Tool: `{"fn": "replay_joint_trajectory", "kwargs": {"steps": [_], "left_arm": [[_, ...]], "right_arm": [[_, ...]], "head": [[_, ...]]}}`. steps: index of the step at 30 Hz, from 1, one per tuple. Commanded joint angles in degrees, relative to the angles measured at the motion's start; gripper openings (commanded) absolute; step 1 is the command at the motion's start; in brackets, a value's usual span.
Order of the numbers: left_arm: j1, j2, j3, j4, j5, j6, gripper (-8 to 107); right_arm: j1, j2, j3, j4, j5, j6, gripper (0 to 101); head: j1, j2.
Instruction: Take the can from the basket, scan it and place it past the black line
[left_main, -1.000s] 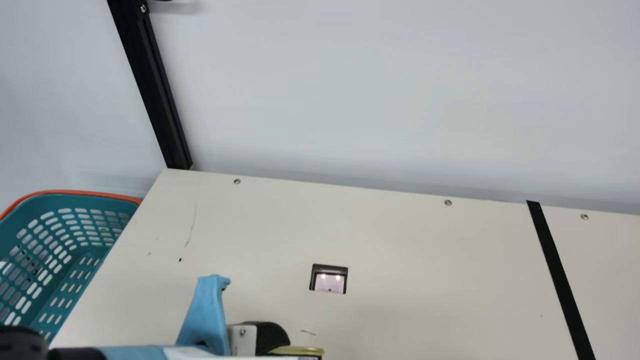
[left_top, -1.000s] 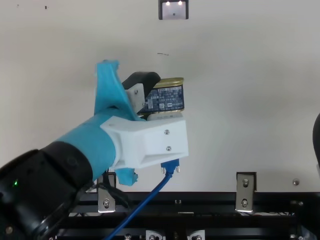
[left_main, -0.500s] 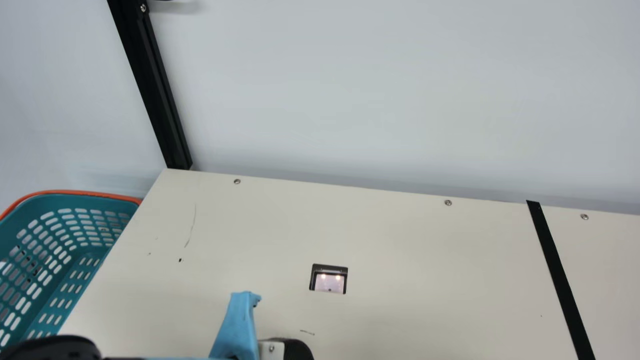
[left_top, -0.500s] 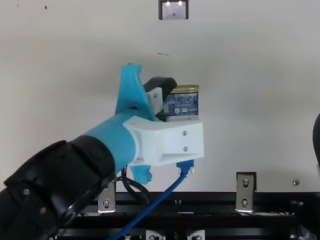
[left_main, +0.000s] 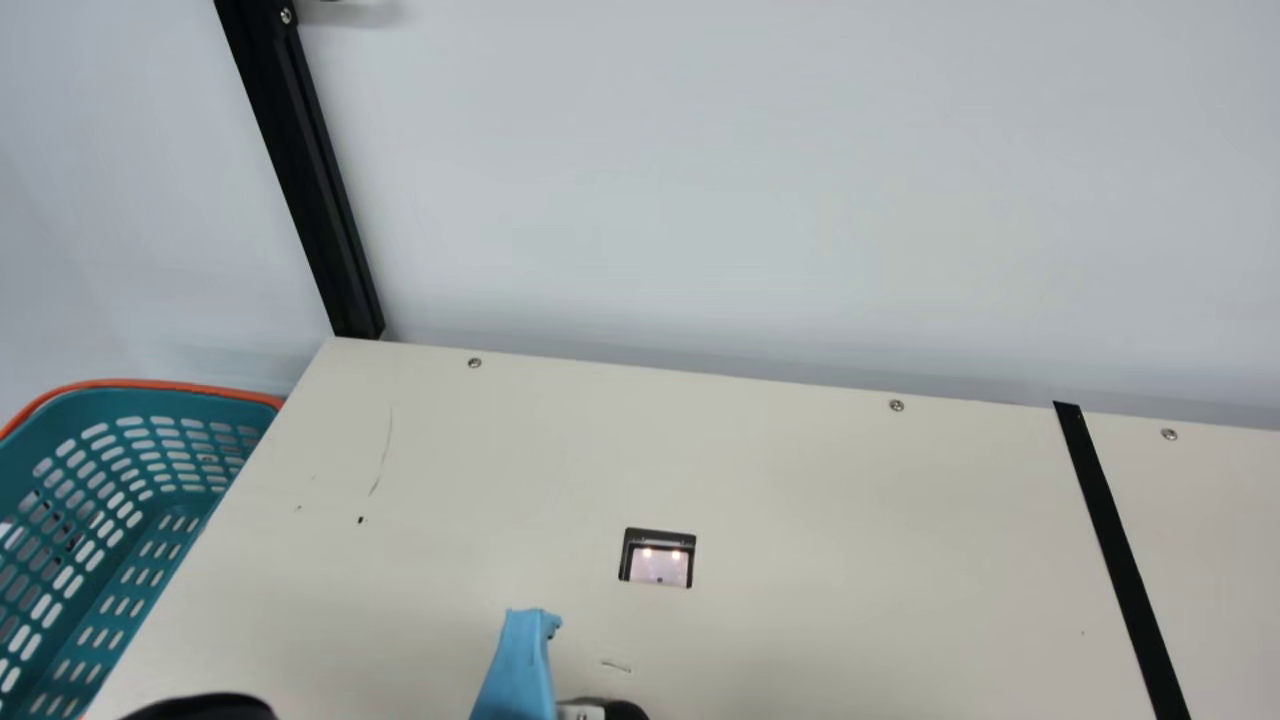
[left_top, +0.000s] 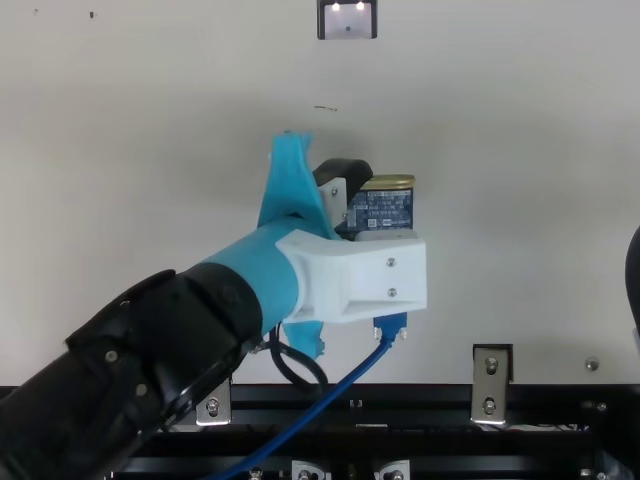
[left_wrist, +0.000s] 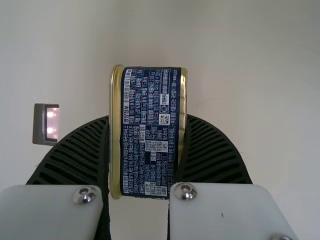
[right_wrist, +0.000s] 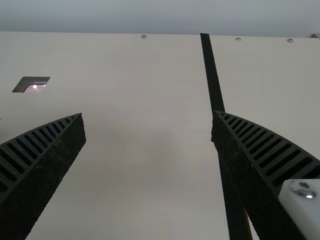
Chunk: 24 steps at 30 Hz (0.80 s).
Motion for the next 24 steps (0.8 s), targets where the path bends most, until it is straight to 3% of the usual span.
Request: {"fn": "replay_joint_trajectory", "kwargs": {"steps": [1,24], "left_arm": [[-0.09,0.49,0.34,-0.27,-0.99,0.06,10],[-0.16,5.87,1.89,-1.84,-6.90,1.29,10]], "right_arm": [[0.00,0.00,0.00,0.00,0.00,0.00,101],[0.00,0.00,0.00,0.00,0.00,0.00,101]], "head": [[-1.83,-0.11],[-1.83,-0.11]]}}
